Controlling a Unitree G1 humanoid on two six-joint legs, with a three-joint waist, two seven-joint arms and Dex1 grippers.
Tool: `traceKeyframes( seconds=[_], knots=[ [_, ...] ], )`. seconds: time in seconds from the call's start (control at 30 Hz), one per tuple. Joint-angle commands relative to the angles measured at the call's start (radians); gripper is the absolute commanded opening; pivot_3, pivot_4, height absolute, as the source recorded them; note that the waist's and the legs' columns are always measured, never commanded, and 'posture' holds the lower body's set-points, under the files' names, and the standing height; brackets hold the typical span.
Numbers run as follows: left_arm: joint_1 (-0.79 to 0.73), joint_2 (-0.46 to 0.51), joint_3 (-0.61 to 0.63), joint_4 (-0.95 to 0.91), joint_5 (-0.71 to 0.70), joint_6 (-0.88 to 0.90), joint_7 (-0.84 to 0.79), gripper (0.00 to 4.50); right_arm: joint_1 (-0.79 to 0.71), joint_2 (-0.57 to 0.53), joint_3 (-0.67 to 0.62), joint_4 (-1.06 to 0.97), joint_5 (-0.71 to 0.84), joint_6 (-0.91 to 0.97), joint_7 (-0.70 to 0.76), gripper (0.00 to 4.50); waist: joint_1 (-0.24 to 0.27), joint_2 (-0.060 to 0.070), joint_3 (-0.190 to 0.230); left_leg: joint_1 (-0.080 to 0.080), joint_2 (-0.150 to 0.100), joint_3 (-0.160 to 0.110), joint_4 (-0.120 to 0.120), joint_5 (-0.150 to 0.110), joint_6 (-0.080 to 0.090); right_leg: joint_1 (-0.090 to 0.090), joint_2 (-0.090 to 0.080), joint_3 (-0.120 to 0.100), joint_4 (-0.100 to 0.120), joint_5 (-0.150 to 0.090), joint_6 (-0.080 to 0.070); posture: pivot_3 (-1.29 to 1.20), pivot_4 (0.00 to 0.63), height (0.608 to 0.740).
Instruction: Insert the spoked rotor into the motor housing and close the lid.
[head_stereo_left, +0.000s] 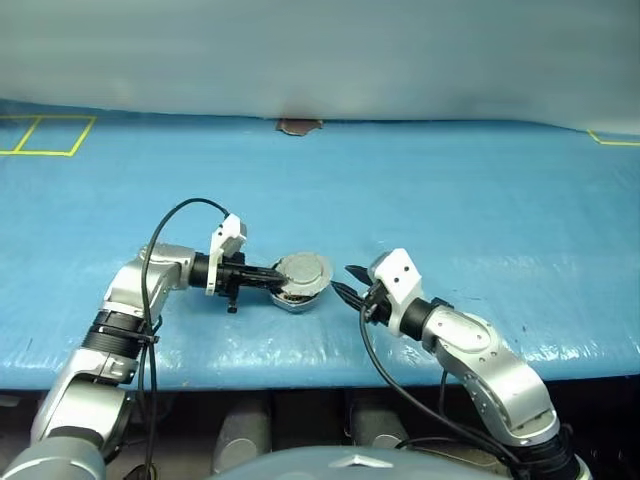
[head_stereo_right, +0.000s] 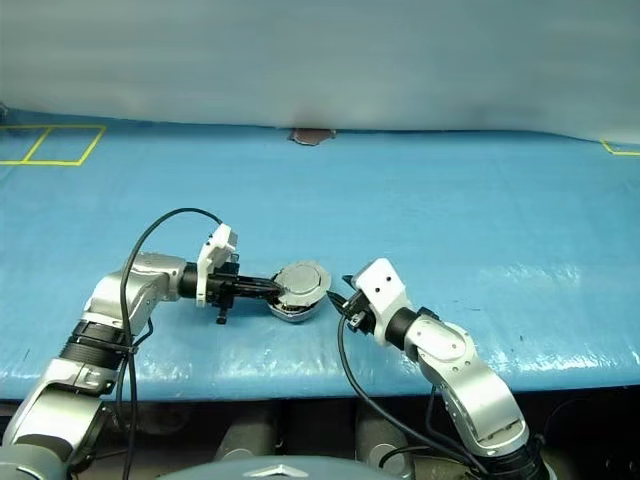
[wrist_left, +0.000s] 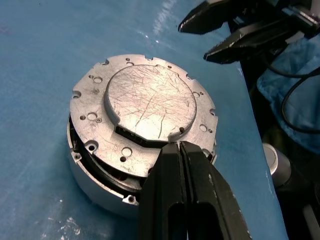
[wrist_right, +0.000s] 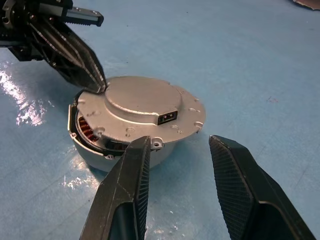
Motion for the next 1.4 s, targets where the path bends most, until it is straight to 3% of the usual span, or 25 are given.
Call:
traceKeyframes(
  seconds=[0.03, 0.6, 0.7, 0.9, 1.4],
  knots=[
    [-0.032, 0.016, 0.056, -0.001, -0.016, -0.013, 0.023, 0.05, -0.025, 0.016, 0.006, 0.0, -0.006, -0.027, -0.003, 1.96, -0.001, 0.0, 0.0, 0.0, 0.0, 0.0, 0.0, 0.0, 0.0, 0.0, 0.0, 0.0, 0.0, 0.0, 0.0, 0.0, 0.15, 0.74],
    [0.006, 0.046, 0.063, -0.01, 0.011, -0.048, 0.039, 0.05, -0.105, 0.119, 0.032, 0.077, 0.011, -0.035, 0.002, 1.96, -0.003, 0.0, 0.0, 0.0, 0.0, 0.0, -0.002, 0.0, 0.0, -0.001, 0.0, 0.001, 0.0, 0.0, 0.0, 0.0, 0.15, 0.74],
    [0.011, 0.061, 0.052, -0.01, 0.026, -0.062, 0.033, 0.0, -0.114, 0.129, 0.038, 0.086, 0.014, -0.028, 0.006, 2.5, -0.003, 0.0, 0.0, 0.0, 0.0, 0.0, -0.002, 0.0, 0.0, -0.001, 0.0, 0.001, 0.0, 0.0, 0.0, 0.0, 0.15, 0.74],
    [0.029, 0.113, 0.014, -0.011, 0.081, -0.116, 0.002, 0.0, -0.117, 0.153, 0.054, 0.104, 0.034, -0.023, 0.018, 4.41, -0.003, 0.0, 0.0, 0.0, 0.0, 0.0, -0.002, 0.0, 0.0, -0.001, 0.0, 0.001, 0.0, 0.0, -0.001, 0.0, 0.15, 0.74],
    [0.053, 0.141, -0.012, -0.023, 0.123, -0.175, -0.017, 0.0, -0.157, 0.232, 0.055, 0.263, 0.038, -0.052, 0.022, 4.41, -0.004, 0.001, 0.0, 0.0, 0.0, 0.001, -0.002, 0.0, 0.0, -0.001, 0.0, 0.001, 0.0, 0.0, -0.001, 0.0, 0.15, 0.74]
  ],
)
